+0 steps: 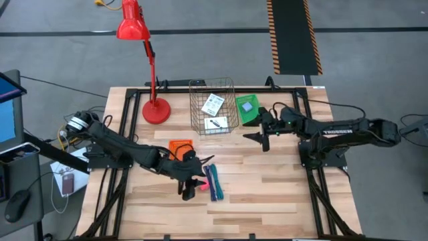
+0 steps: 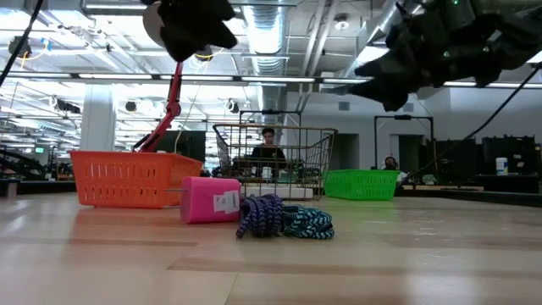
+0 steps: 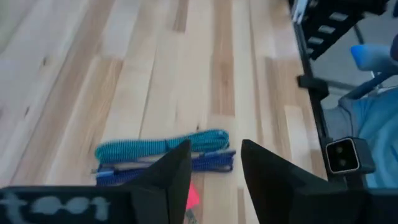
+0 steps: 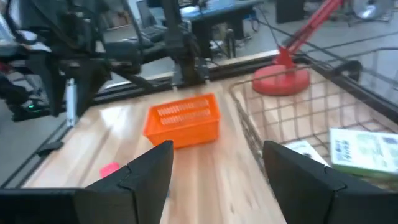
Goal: Pick and place items into bin
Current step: Put the pink charger adapter into the green bin
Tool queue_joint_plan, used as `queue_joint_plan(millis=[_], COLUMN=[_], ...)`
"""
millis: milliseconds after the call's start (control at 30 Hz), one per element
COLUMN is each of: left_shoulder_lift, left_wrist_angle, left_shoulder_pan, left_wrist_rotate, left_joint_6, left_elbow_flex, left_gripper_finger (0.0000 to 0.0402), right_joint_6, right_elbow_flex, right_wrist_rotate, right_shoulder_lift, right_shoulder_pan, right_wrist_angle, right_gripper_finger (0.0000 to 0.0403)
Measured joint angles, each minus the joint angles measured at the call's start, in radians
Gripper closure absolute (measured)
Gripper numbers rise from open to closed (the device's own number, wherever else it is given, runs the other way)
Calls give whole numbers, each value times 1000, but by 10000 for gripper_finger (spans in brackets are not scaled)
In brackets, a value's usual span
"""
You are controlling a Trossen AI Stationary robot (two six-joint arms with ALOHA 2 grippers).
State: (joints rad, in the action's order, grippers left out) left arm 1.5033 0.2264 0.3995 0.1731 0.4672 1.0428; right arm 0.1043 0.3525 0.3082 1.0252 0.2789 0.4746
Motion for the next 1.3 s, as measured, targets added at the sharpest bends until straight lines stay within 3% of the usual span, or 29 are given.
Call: queue_joint_plan(millis=[400, 833, 1300], left_shoulder_lift=[161, 295, 300], left_wrist_angle=[350, 385, 453], left_shoulder_pan=[-87, -120, -120], left_wrist_rotate=[-100, -187, -196], left_joint_6=[125, 239, 267], left_elbow_flex=[258, 350, 359], left_gripper_finger=[239, 239, 238], right_joint_6=[-27, -79, -87], right_elbow_flex=[-49, -49, -49], right_wrist_rotate=[0, 0, 0], right_shoulder_lift=[-6, -6, -6], right_shoulder_pan=[142, 252, 260], right_wrist_angle=[-32, -144, -199], right_gripper_finger=[159, 159, 159])
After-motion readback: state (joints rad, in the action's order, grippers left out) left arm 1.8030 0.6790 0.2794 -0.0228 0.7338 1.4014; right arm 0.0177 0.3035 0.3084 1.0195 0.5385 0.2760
